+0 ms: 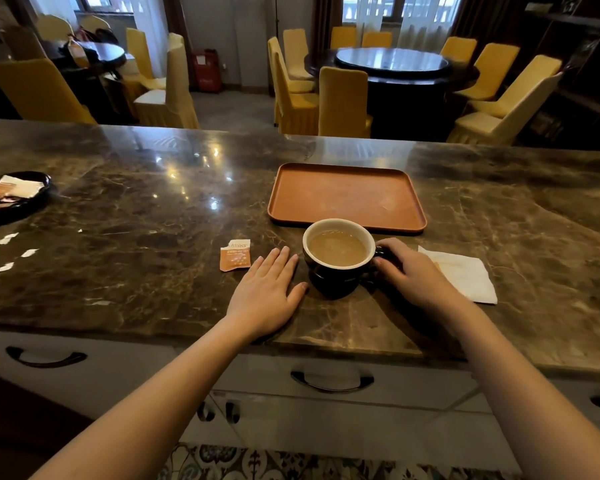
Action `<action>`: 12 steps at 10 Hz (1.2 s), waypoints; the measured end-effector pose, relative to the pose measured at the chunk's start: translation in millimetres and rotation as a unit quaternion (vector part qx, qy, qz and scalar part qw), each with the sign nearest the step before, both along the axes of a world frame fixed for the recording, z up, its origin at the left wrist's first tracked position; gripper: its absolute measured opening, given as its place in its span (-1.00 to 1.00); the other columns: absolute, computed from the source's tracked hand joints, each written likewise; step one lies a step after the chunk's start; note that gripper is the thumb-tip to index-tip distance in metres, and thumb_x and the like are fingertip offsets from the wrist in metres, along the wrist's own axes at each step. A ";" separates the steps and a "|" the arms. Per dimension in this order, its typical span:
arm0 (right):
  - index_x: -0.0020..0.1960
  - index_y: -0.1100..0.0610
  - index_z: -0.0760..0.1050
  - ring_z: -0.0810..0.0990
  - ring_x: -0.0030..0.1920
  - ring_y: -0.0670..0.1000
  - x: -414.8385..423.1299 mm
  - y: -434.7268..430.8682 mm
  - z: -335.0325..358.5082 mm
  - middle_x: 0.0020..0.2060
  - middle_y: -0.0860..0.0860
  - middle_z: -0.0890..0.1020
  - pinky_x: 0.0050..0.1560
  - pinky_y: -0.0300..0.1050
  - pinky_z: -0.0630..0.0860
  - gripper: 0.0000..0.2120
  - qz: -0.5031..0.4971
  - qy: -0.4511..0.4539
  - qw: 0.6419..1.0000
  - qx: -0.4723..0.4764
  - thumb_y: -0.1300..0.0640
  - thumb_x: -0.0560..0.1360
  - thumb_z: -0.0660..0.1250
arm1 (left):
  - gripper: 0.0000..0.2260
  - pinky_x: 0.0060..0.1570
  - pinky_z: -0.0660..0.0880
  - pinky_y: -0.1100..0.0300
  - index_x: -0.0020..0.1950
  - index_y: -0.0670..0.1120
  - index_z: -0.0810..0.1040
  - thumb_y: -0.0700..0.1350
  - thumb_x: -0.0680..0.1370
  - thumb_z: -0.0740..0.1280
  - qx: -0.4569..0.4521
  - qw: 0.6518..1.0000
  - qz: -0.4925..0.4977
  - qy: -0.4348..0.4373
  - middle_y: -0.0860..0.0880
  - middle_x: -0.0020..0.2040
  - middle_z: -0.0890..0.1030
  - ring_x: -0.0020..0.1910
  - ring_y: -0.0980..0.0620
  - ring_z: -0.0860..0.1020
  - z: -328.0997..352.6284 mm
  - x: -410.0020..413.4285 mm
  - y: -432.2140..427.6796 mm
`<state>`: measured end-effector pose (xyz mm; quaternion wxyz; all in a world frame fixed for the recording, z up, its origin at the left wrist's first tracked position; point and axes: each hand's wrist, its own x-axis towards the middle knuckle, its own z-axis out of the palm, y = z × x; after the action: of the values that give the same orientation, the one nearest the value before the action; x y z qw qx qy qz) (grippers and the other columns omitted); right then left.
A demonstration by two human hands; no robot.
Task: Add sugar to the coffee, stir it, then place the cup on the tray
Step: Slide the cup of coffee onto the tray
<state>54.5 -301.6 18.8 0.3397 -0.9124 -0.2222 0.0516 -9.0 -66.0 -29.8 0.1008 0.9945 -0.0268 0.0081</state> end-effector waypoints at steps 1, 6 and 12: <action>0.13 -0.04 0.44 0.54 0.04 -0.05 14.1 -5.5 11.6 0.01 -0.08 0.57 -0.08 -0.29 0.42 -0.81 0.051 0.062 0.997 -0.009 0.07 0.53 0.20 | -0.47 0.43 -0.22 0.13 0.48 0.00 -0.09 0.18 0.58 -0.09 -0.002 1.000 -0.001 0.000 0.00 0.54 -0.09 0.50 0.09 -0.15 0.2 -0.6 0.0; -0.04 0.06 0.60 0.63 -0.13 -0.03 26.0 -5.7 9.4 -0.10 0.06 0.67 -0.08 -0.19 0.56 -0.86 0.008 0.224 0.961 0.163 0.13 0.50 0.26 | -0.47 0.44 -0.21 0.13 0.48 0.02 -0.09 0.19 0.57 -0.08 -0.009 1.000 -0.003 -0.011 0.01 0.54 -0.08 0.49 0.11 -0.15 -3.3 -0.2 2.2; 0.07 0.23 0.55 0.65 -0.13 0.01 94.6 -3.2 42.4 -0.09 0.15 0.64 -0.30 -0.34 0.58 -0.79 -0.033 0.167 0.962 0.213 0.16 0.51 0.24 | -0.38 0.40 -0.26 0.20 0.47 0.06 -0.09 0.31 0.47 -0.20 -0.016 1.000 0.000 -0.026 0.09 0.50 -0.11 0.41 0.21 -0.23 -4.6 -1.5 1.5</action>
<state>149.1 -304.8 61.2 0.5601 -0.8042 -0.1378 0.1437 -10.5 -64.5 -34.3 0.1159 0.9922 -0.0291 0.0341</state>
